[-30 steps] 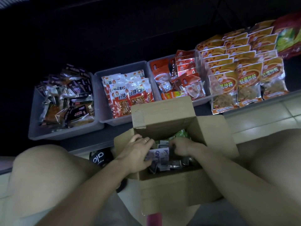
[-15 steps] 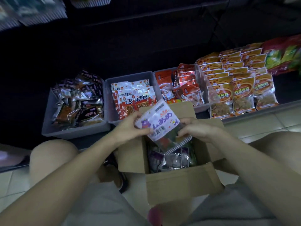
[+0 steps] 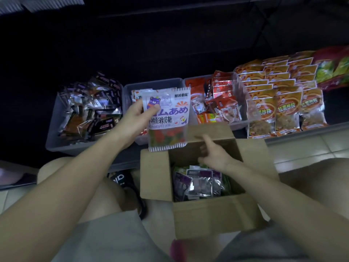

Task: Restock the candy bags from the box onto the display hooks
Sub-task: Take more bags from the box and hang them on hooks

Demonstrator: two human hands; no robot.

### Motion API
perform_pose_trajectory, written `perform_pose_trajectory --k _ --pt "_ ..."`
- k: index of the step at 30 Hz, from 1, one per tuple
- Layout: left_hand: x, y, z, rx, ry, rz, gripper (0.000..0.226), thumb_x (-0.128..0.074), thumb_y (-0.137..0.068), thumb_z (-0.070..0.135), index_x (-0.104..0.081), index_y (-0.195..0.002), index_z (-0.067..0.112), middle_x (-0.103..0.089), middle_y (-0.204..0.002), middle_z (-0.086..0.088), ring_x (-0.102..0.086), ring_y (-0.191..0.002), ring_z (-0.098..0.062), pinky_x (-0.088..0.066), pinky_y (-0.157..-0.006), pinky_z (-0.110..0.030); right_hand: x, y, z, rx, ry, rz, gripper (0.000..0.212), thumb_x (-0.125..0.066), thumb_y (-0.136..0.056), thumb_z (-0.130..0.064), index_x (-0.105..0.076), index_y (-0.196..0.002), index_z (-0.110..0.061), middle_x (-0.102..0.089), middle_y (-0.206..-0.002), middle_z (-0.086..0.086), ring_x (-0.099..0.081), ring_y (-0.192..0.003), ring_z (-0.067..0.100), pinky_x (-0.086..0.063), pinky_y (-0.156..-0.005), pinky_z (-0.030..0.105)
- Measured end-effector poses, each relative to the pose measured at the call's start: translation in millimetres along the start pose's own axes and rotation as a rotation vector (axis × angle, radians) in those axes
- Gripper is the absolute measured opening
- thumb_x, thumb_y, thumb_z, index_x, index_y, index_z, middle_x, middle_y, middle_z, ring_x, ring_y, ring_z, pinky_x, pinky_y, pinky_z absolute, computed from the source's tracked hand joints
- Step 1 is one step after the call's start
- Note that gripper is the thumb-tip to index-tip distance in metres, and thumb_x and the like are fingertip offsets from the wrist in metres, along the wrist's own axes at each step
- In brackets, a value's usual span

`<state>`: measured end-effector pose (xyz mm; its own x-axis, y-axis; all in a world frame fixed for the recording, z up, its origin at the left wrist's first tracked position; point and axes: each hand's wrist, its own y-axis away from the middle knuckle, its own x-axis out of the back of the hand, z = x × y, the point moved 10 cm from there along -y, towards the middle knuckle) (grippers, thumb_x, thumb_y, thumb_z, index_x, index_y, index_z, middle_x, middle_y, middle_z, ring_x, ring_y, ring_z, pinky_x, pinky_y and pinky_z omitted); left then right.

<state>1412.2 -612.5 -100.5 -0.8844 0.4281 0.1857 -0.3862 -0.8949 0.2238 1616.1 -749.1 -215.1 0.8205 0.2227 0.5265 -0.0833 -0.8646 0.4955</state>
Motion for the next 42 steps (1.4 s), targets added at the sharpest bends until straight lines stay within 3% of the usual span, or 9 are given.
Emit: perform_pose_trajectory --k 2,4,6,9,13,17,27,35,42 --pt "-5 -4 -8 0.025 -0.001 0.005 0.018 -0.054 -0.108 0.030 -0.061 -0.124 0.025 -0.076 -0.118 0.001 -0.073 -0.109 -0.014 -0.058 -0.099 -0.045 8 -4 7 0.061 0.064 0.212 0.041 -0.071 -0.086 -0.006 -0.049 -0.115 -0.023 -0.063 -0.100 0.001 -0.065 -0.094 0.020 -0.057 -0.084 0.039" --pt "-13 -8 -13 0.011 -0.032 -0.012 0.020 -0.053 -0.108 0.035 -0.060 -0.123 0.024 -0.073 -0.121 -0.006 -0.071 -0.113 -0.019 -0.056 -0.102 -0.049 -11 -11 24 0.062 0.171 0.179 0.028 -0.069 -0.086 -0.007 -0.048 -0.094 -0.025 -0.066 -0.092 0.000 -0.066 -0.084 0.023 -0.056 -0.076 0.041" --pt "-19 -12 -16 -0.001 -0.020 -0.023 0.014 -0.053 -0.108 0.035 -0.060 -0.119 0.030 -0.074 -0.119 0.000 -0.071 -0.113 -0.014 -0.056 -0.102 -0.046 -51 -18 52 -0.037 0.330 -0.097 0.025 -0.070 -0.088 -0.014 -0.058 -0.105 -0.026 -0.068 -0.106 0.003 -0.067 -0.099 0.028 -0.056 -0.084 0.037" --pt "-28 -20 -23 0.010 0.010 -0.030 0.011 -0.053 -0.109 0.030 -0.058 -0.117 0.034 -0.075 -0.111 0.012 -0.072 -0.103 -0.002 -0.058 -0.091 -0.030 -85 -26 102 -0.266 0.423 -0.366 0.063 -0.073 -0.088 -0.027 -0.050 -0.146 -0.021 -0.061 -0.139 0.004 -0.061 -0.124 0.025 -0.052 -0.099 0.031" --pt "-31 -30 -25 0.009 0.014 -0.027 0.015 -0.052 -0.109 0.026 -0.056 -0.122 0.032 -0.072 -0.109 0.018 -0.070 -0.095 0.009 -0.056 -0.078 -0.013 -98 -46 133 -0.339 0.545 -0.409 0.085 -0.078 -0.081 -0.040 -0.038 -0.154 -0.020 -0.056 -0.147 0.006 -0.058 -0.127 0.026 -0.052 -0.099 0.033" --pt "-24 -36 -25 0.001 -0.026 0.036 0.015 -0.055 -0.108 0.032 -0.054 -0.123 0.031 -0.069 -0.112 0.018 -0.068 -0.092 0.012 -0.053 -0.075 -0.010 -107 -58 156 -0.354 0.767 -0.379 0.103 -0.066 -0.091 -0.053 -0.004 -0.166 -0.019 -0.023 -0.168 0.012 -0.027 -0.153 0.035 -0.028 -0.123 0.045" --pt "-16 -36 -21 0.038 0.001 0.106 0.010 -0.055 -0.108 0.028 -0.054 -0.116 0.023 -0.068 -0.102 0.015 -0.067 -0.079 0.016 -0.049 -0.061 -0.004 -113 -71 136 -0.286 0.657 -0.420 0.046 -0.063 -0.097 -0.037 -0.059 -0.139 -0.018 -0.063 -0.140 0.011 -0.062 -0.126 0.028 -0.052 -0.101 0.035" --pt "-26 -32 -15 0.030 -0.050 0.078 0.004 -0.055 -0.108 0.028 -0.053 -0.111 0.027 -0.067 -0.098 0.013 -0.064 -0.073 0.017 -0.046 -0.058 -0.003 -127 -83 87 -0.125 0.900 -0.350 0.076 -0.044 -0.105 -0.011 0.000 -0.166 -0.023 -0.060 -0.139 0.020 -0.063 -0.121 0.035 -0.053 -0.091 0.041" --pt "-29 -32 -10 0.021 -0.042 0.060 0.006 -0.055 -0.108 0.025 -0.053 -0.112 0.029 -0.069 -0.103 0.015 -0.068 -0.084 0.012 -0.050 -0.064 -0.005 -157 -101 89 -0.206 0.688 -0.454 0.042 -0.056 -0.101 -0.019 -0.059 -0.142 -0.011 -0.061 -0.142 0.016 -0.061 -0.128 0.032 -0.053 -0.102 0.039"
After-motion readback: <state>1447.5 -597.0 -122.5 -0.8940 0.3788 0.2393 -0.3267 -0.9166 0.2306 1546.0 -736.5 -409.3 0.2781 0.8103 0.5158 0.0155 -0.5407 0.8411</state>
